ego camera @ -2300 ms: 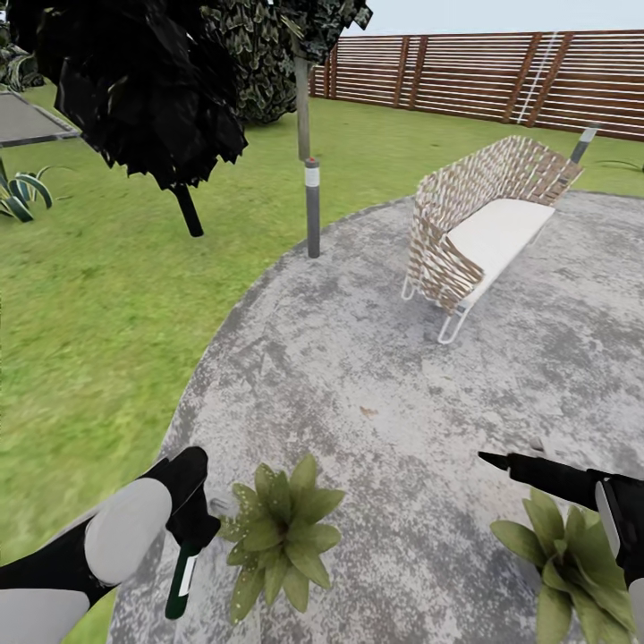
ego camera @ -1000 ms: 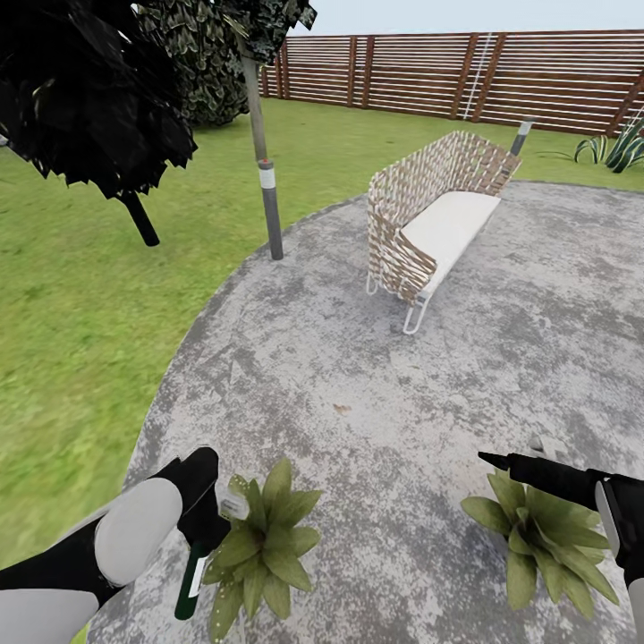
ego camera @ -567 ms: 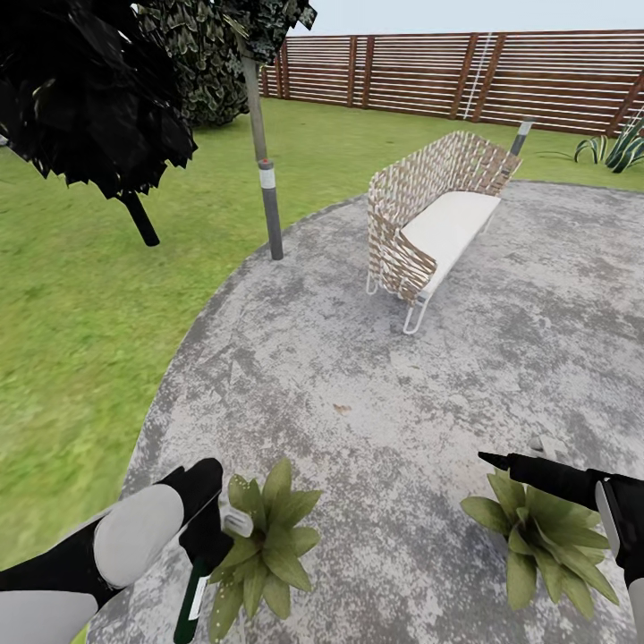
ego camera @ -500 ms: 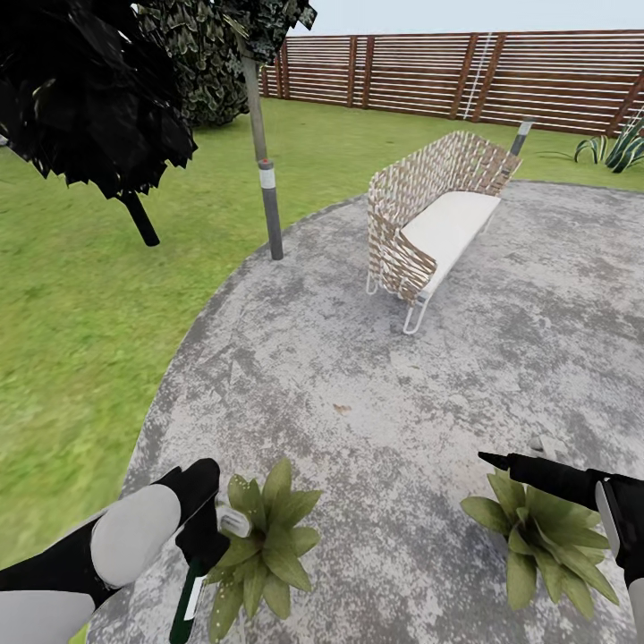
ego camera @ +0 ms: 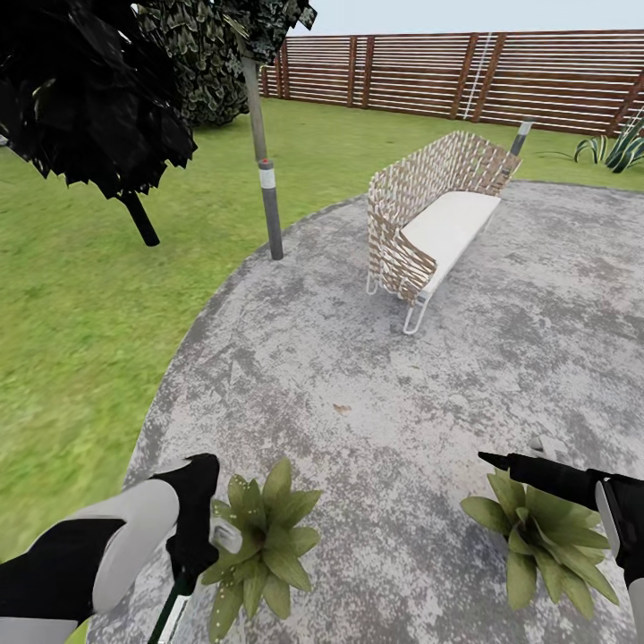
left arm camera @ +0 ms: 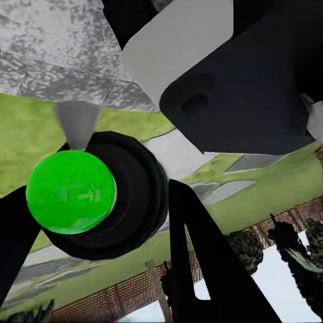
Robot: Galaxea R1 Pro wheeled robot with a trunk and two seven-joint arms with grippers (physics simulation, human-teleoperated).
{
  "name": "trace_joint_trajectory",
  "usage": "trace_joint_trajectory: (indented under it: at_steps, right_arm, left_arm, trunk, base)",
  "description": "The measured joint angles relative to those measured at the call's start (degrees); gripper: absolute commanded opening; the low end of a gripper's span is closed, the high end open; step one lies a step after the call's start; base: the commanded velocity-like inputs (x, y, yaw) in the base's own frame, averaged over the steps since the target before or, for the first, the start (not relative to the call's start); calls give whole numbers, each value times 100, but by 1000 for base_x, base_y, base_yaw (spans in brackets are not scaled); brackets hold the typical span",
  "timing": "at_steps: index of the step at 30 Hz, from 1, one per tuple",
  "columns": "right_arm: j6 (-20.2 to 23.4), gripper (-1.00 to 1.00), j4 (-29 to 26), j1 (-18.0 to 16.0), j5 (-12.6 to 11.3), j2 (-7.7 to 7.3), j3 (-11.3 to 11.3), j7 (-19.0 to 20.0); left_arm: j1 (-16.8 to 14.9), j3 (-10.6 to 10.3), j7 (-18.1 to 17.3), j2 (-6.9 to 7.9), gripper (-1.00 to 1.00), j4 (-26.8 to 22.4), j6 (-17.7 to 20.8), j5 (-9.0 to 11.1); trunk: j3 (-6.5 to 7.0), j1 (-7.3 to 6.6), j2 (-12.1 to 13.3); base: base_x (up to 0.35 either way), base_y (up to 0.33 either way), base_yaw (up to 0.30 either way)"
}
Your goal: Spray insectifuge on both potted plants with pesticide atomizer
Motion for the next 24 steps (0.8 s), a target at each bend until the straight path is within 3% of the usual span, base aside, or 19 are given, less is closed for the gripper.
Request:
trace_joint_trajectory:
  at_steps: [13, 19, 24]
  right_arm:
    - [-2, 100, 0, 1, 0, 3, 0, -1]
    - [-2, 100, 0, 0, 0, 3, 0, -2]
    - [-3, 100, 0, 0, 0, 6, 0, -4]
  left_arm:
    - [0, -55, -62, -18, -100, -894, 3, 13]
    - [30, -61, -52, -22, -100, -887, -1, 21]
    - [44, -61, -30, -29, -100, -526, -14, 29]
  trunk:
    - [0, 0, 0]
    - [0, 0, 0]
    - [0, 0, 0]
  base:
    - [0, 0, 0]
    - [0, 0, 0]
    - [0, 0, 0]
